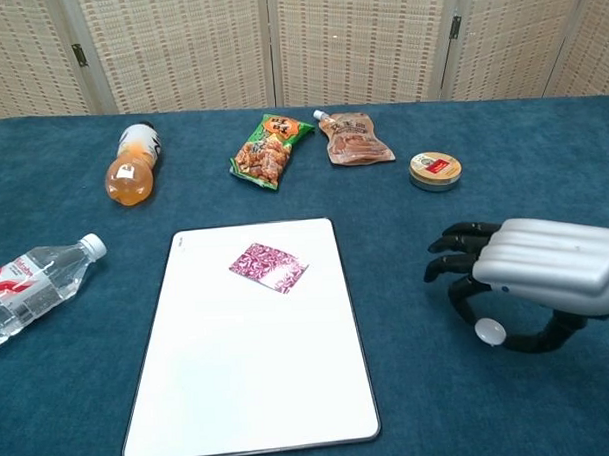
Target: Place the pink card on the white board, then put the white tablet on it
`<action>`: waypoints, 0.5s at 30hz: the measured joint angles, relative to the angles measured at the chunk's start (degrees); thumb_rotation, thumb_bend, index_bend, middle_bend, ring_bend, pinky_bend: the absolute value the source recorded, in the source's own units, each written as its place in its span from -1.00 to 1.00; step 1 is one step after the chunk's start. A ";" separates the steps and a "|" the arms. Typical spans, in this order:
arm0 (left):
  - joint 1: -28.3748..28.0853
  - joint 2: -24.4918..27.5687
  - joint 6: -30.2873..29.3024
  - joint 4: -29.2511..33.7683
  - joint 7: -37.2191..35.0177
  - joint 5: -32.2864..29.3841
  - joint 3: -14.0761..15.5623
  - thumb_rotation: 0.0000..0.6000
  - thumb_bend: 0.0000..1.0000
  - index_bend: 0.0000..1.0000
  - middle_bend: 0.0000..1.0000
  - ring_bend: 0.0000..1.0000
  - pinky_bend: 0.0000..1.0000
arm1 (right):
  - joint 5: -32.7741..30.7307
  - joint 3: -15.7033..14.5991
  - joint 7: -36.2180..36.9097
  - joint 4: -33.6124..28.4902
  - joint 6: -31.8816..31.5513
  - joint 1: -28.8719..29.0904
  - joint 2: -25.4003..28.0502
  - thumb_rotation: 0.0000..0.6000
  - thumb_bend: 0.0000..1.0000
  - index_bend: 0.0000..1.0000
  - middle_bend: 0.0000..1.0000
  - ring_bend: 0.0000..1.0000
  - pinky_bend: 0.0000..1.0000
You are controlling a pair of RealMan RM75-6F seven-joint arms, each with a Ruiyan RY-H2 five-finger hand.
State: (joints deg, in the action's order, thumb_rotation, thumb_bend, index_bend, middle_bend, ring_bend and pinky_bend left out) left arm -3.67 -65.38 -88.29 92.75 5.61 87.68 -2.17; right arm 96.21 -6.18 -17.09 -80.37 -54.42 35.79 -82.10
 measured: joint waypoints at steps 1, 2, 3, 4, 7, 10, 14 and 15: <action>0.03 0.05 -0.08 0.03 -0.04 0.01 -0.01 1.00 -0.64 -0.72 -0.84 -0.73 -1.00 | -0.14 0.60 -0.05 -0.40 0.15 0.43 0.07 1.00 -0.28 -0.01 -0.61 -0.90 -1.00; 0.08 0.11 -0.17 0.07 -0.08 0.05 0.00 1.00 -0.64 -0.72 -0.84 -0.73 -1.00 | -0.37 1.30 -0.16 -0.82 0.41 0.93 0.11 1.00 -0.28 -0.01 -0.61 -0.90 -1.00; 0.11 0.14 -0.23 0.12 -0.09 0.09 0.01 1.00 -0.64 -0.72 -0.84 -0.73 -1.00 | -0.71 2.09 -0.36 -1.26 0.80 1.50 0.12 1.00 -0.28 -0.01 -0.61 -0.90 -1.00; 0.14 0.16 -0.26 0.16 -0.09 0.13 0.04 1.00 -0.64 -0.72 -0.84 -0.73 -1.00 | -1.34 3.28 -0.77 -1.86 1.55 2.38 0.08 1.00 -0.27 -0.01 -0.61 -0.90 -1.00; 0.13 0.15 -0.20 0.19 -0.03 0.18 0.08 1.00 -0.64 -0.72 -0.84 -0.73 -1.00 | -3.78 6.41 -2.46 -3.14 4.46 4.95 -0.59 1.00 -0.28 -0.01 -0.61 -0.90 -1.00; 0.09 0.18 -0.29 0.34 0.07 0.37 0.06 1.00 -0.64 -0.72 -0.84 -0.73 -1.00 | -7.24 9.54 -4.47 -3.61 8.08 7.88 -2.41 1.00 -0.28 -0.01 -0.61 -0.90 -1.00; 0.23 0.39 -0.41 0.24 0.02 0.27 0.09 1.00 -0.64 -0.72 -0.84 -0.73 -1.00 | -12.09 13.11 -7.87 -2.60 12.46 12.06 -6.28 1.00 -0.28 -0.01 -0.61 -0.90 -1.00; 0.28 0.44 -0.37 0.15 -0.03 0.18 0.13 1.00 -0.64 -0.72 -0.84 -0.73 -1.00 | -13.11 13.81 -8.67 -2.07 13.31 13.03 -7.25 1.00 -0.28 -0.01 -0.61 -0.90 -1.00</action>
State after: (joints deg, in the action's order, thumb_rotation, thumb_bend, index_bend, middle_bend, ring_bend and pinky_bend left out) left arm -3.39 -64.93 -88.66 92.90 5.58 87.86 -2.05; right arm 83.10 7.63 -25.77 -82.44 -41.11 48.82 -89.35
